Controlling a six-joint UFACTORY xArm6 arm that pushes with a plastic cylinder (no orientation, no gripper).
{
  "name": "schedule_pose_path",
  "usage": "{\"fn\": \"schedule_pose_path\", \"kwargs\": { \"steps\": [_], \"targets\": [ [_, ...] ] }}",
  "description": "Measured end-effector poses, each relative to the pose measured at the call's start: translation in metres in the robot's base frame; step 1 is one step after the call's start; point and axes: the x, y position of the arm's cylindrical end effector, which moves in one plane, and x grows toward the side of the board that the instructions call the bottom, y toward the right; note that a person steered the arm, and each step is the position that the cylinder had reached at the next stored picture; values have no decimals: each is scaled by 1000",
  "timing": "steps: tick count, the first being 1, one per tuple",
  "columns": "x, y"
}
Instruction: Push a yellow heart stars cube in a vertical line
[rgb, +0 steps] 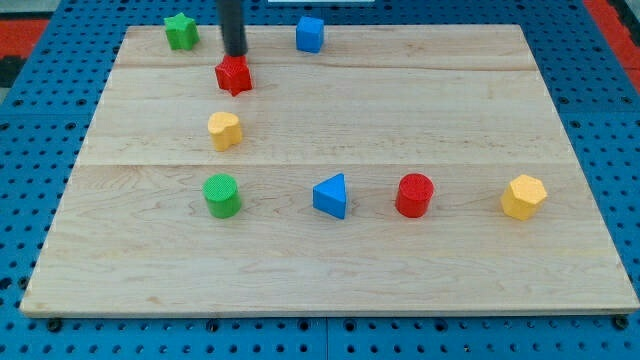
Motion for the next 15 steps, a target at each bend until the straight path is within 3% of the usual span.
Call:
{"fn": "schedule_pose_path", "kwargs": {
  "steps": [2, 3, 4, 5, 7, 8, 9, 11, 12, 15],
  "targets": [
    [47, 3],
    [43, -28],
    [23, -128],
    [-37, -150],
    [-53, -93],
    [-45, -17],
    [-43, 11],
    [-4, 31],
    [-7, 9],
    [63, 11]
  ]
}}
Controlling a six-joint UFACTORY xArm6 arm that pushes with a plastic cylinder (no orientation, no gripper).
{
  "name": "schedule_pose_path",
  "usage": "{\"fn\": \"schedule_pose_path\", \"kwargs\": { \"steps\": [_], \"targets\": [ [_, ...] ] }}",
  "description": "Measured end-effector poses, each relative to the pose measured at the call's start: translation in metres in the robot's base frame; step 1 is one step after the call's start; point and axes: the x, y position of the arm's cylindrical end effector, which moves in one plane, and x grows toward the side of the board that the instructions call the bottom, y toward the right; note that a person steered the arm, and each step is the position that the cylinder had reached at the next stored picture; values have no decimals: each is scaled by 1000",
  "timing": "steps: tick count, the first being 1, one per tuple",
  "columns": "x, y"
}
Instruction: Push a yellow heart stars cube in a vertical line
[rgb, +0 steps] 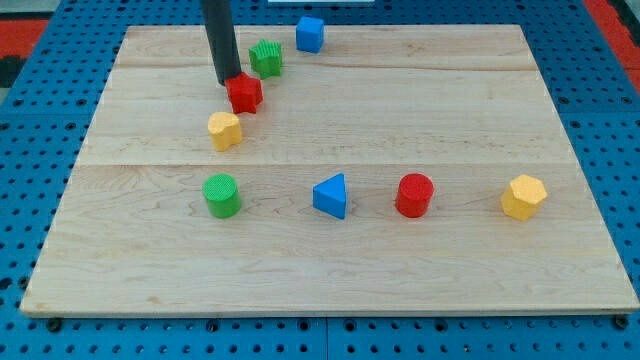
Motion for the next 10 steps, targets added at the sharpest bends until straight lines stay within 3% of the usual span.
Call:
{"fn": "schedule_pose_path", "kwargs": {
  "steps": [1, 2, 4, 5, 7, 8, 9, 10],
  "targets": [
    [6, 7],
    [19, -47],
    [85, -7],
    [87, -9],
    [59, 108],
    [8, 186],
    [-72, 188],
    [-94, 138]
  ]
}}
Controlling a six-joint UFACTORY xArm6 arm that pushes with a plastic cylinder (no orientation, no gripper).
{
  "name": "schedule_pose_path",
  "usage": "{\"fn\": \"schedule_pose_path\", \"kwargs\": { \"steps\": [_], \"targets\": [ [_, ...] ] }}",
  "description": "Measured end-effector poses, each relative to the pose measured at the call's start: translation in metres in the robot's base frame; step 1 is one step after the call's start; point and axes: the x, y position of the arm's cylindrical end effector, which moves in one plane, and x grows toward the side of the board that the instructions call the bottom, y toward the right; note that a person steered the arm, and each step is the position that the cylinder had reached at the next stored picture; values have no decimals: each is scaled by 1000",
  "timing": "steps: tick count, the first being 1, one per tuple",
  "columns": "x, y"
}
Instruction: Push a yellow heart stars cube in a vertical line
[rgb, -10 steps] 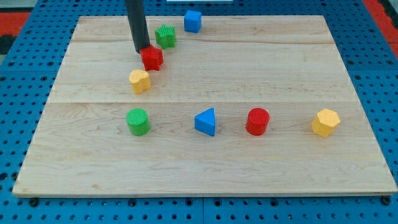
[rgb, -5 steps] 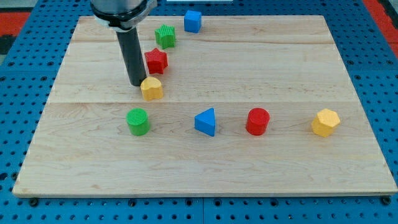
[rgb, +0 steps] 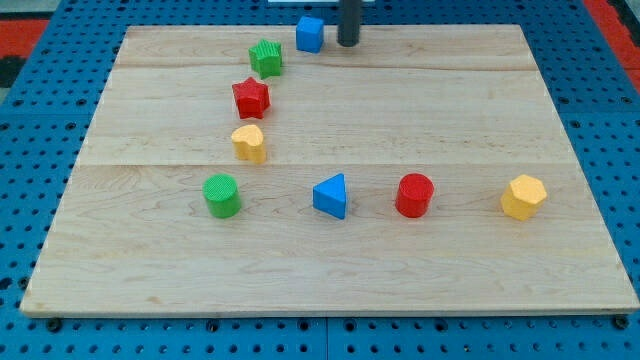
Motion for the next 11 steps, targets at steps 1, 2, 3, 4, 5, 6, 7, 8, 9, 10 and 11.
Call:
{"fn": "schedule_pose_path", "kwargs": {
  "steps": [1, 2, 3, 4, 5, 6, 7, 8, 9, 10, 11],
  "targets": [
    [-11, -11],
    [-11, -26],
    [-11, -41],
    [-11, -44],
    [-10, -48],
    [-10, -53],
    [-10, -71],
    [26, 23],
    [115, 43],
    [187, 22],
    [199, -37]
  ]
}}
